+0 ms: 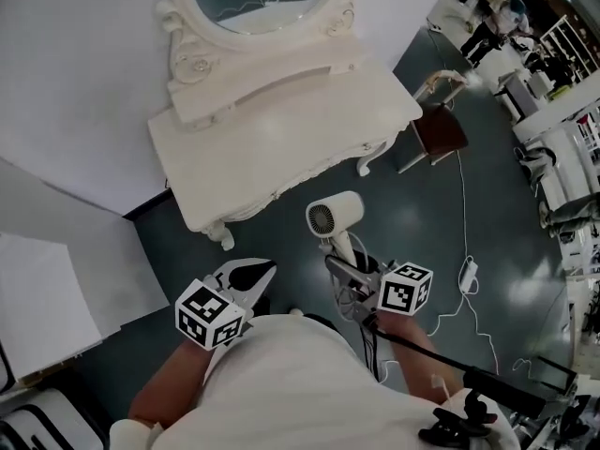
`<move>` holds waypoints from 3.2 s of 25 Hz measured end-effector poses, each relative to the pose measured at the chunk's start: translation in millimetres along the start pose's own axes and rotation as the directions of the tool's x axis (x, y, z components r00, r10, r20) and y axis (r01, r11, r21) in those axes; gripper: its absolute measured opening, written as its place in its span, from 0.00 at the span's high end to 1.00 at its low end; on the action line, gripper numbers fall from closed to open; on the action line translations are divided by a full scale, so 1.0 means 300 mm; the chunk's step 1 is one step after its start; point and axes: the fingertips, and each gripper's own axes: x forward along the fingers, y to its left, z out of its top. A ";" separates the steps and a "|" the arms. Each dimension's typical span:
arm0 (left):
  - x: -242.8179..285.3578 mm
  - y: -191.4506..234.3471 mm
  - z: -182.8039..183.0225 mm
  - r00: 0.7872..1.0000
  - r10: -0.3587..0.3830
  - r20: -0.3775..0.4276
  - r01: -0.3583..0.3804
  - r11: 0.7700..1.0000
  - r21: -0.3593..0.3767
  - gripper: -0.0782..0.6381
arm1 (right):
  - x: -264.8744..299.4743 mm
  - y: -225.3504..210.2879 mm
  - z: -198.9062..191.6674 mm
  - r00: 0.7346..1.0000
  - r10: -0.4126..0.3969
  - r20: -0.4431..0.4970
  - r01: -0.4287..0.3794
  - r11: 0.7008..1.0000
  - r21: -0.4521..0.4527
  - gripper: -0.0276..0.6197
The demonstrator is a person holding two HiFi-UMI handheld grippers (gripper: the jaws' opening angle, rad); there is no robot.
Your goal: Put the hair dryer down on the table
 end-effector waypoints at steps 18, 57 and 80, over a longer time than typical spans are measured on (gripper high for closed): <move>0.099 0.435 0.252 0.986 -0.163 -0.028 0.164 0.986 0.029 0.89 | 0.280 -0.241 0.475 0.967 -0.207 0.145 0.205 0.978 0.033 0.66; 0.691 0.861 0.801 0.932 0.361 0.027 -0.356 0.928 -0.109 0.89 | 0.907 -1.462 1.045 0.853 -0.324 -0.409 0.125 0.888 -0.443 0.66; 0.699 0.949 0.821 0.921 0.389 0.011 -0.383 0.911 -0.154 0.89 | 1.025 -1.520 1.083 0.834 -0.377 -0.401 0.116 0.832 -0.542 0.66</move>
